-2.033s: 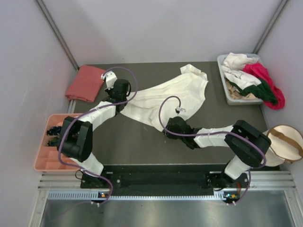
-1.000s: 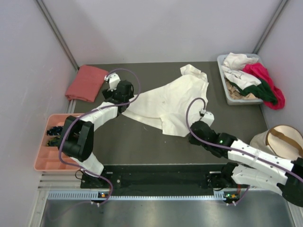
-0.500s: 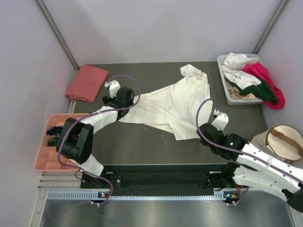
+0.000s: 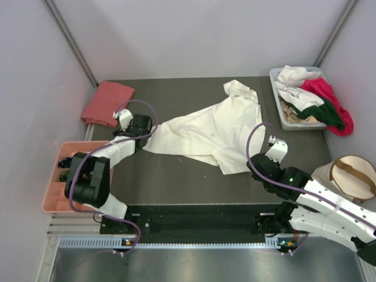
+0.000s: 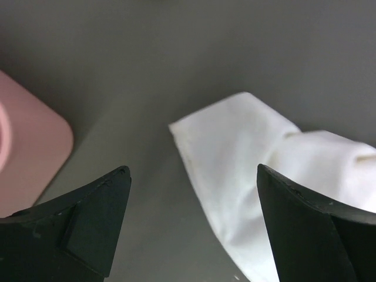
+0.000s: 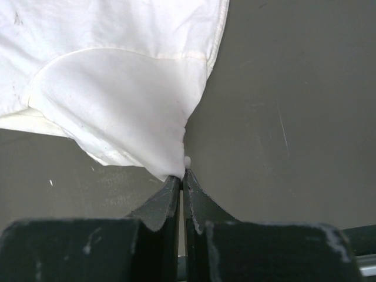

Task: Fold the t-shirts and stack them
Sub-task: Flatten out the tshirt

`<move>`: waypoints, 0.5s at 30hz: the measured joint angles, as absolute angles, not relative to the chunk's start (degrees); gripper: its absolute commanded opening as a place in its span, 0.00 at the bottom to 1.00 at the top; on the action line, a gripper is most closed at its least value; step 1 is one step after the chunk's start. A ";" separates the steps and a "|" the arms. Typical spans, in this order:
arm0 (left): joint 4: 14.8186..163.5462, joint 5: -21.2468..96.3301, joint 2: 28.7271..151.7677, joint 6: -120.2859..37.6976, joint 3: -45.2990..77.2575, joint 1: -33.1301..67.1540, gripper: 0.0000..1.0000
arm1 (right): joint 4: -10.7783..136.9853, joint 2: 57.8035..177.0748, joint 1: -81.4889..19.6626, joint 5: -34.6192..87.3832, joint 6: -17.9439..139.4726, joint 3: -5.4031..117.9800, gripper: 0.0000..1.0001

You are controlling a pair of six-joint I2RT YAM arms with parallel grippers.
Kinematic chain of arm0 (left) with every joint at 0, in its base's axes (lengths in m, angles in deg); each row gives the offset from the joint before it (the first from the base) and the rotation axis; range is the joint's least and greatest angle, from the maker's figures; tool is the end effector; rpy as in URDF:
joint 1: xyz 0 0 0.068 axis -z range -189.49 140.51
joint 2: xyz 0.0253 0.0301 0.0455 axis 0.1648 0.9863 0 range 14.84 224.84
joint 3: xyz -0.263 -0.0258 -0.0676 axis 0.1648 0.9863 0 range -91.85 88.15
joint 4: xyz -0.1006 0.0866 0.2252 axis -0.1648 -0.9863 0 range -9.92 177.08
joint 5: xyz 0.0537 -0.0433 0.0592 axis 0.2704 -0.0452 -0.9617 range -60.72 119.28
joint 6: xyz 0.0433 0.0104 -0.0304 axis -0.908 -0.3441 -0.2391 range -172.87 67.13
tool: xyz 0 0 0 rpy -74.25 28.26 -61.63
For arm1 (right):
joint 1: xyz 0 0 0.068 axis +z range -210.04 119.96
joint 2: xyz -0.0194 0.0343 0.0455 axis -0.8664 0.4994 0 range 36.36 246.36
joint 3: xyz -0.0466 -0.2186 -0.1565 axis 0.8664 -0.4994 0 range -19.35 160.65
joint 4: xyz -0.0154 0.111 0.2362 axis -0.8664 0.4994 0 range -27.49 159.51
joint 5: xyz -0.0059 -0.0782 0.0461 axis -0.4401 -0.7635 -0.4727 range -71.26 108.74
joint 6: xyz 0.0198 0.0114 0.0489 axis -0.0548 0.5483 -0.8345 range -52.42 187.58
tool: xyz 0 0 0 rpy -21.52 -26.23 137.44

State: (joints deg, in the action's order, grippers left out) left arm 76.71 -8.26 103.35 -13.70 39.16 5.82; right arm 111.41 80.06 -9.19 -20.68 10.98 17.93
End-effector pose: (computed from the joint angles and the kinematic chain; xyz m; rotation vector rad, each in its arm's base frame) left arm 0.3010 -0.0599 0.1895 -0.7293 2.1170 0.3002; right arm 0.1041 0.0920 0.2446 0.3636 2.2314 0.0892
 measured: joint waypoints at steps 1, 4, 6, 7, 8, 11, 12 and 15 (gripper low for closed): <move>76.71 -7.69 103.22 -13.56 39.59 4.51 0.88 | 111.41 80.06 -9.19 -20.66 11.05 17.93 0.00; 76.80 -6.27 103.22 -13.32 39.94 2.63 0.82 | 111.37 80.08 -9.21 -20.59 11.51 17.93 0.00; 77.21 -5.05 103.39 -13.21 39.94 1.76 0.77 | 111.37 80.19 -9.21 -20.46 11.79 17.93 0.00; 77.58 -4.41 103.57 -13.08 39.94 1.43 0.75 | 111.35 80.30 -9.21 -20.42 11.90 17.93 0.00; 77.89 -3.84 103.96 -12.95 39.94 1.21 0.74 | 111.35 80.39 -9.21 -20.35 11.96 17.93 0.00; 78.78 -2.03 105.82 -12.43 39.79 0.77 0.72 | 111.37 80.39 -9.21 -20.24 11.99 17.93 0.00; 78.92 -1.57 106.54 -12.34 39.70 0.73 0.72 | 111.37 80.39 -9.21 -20.22 12.01 17.93 0.00; 78.96 -1.02 108.27 -12.25 39.51 0.73 0.72 | 111.39 80.35 -9.21 -20.22 11.99 17.93 0.00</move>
State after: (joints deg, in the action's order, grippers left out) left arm 78.96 -1.02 108.27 -12.25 39.51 0.73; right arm 111.39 80.35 -9.21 -20.22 11.99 17.93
